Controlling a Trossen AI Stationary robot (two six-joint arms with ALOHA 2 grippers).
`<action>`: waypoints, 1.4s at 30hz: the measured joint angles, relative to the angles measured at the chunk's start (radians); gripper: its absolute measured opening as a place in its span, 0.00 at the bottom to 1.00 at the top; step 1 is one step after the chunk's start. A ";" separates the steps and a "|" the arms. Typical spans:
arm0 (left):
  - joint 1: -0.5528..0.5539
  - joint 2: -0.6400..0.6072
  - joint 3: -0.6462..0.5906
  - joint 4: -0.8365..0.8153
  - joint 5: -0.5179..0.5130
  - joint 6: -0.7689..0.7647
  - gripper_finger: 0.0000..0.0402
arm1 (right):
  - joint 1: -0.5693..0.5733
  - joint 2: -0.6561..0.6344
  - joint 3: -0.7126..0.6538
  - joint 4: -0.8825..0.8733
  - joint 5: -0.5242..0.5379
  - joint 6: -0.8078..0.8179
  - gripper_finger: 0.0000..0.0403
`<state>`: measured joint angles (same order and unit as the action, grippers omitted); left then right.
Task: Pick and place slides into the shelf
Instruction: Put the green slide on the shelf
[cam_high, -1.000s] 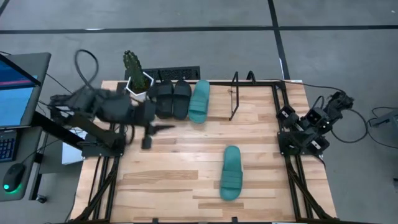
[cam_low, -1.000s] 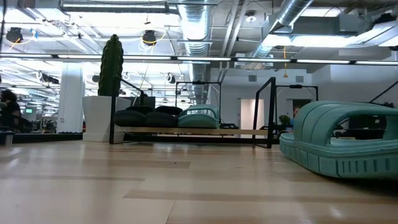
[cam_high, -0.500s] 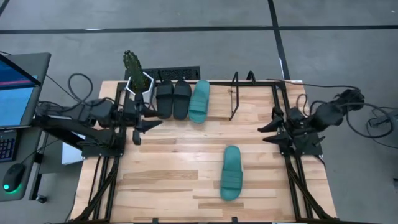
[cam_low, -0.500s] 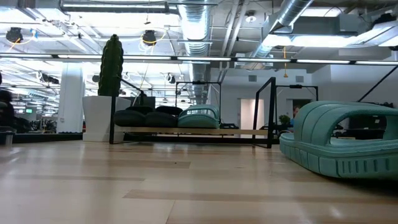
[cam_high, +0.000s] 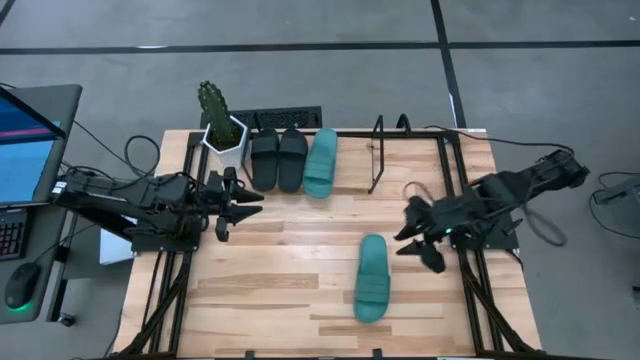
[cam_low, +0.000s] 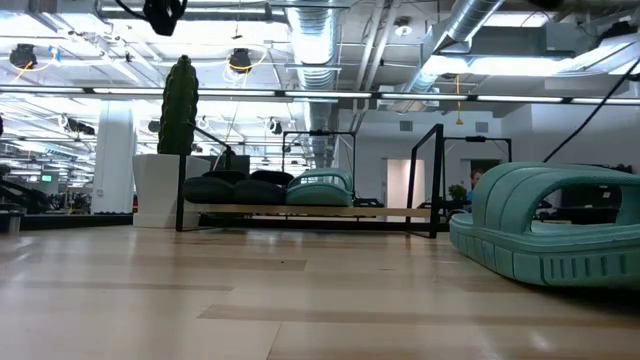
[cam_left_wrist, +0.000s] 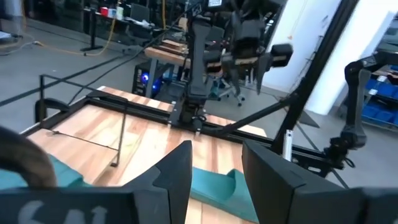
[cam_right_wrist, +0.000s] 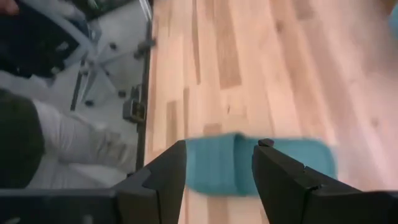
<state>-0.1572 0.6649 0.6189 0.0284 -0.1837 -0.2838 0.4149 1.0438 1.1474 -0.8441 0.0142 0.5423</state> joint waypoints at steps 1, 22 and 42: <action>-0.002 0.000 0.000 0.000 0.005 0.000 0.32 | -0.011 0.023 0.000 -0.001 -0.026 0.007 0.42; -0.025 0.002 0.000 -0.076 0.021 0.078 0.32 | -0.210 0.389 0.000 0.012 -0.593 -0.192 0.42; -0.025 0.002 0.000 -0.166 0.021 0.062 0.32 | -0.196 0.757 0.000 0.001 -0.593 -0.360 0.42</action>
<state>-0.1820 0.6674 0.6189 -0.1379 -0.1627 -0.2214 0.2191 1.8012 1.1469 -0.8434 -0.5790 0.1825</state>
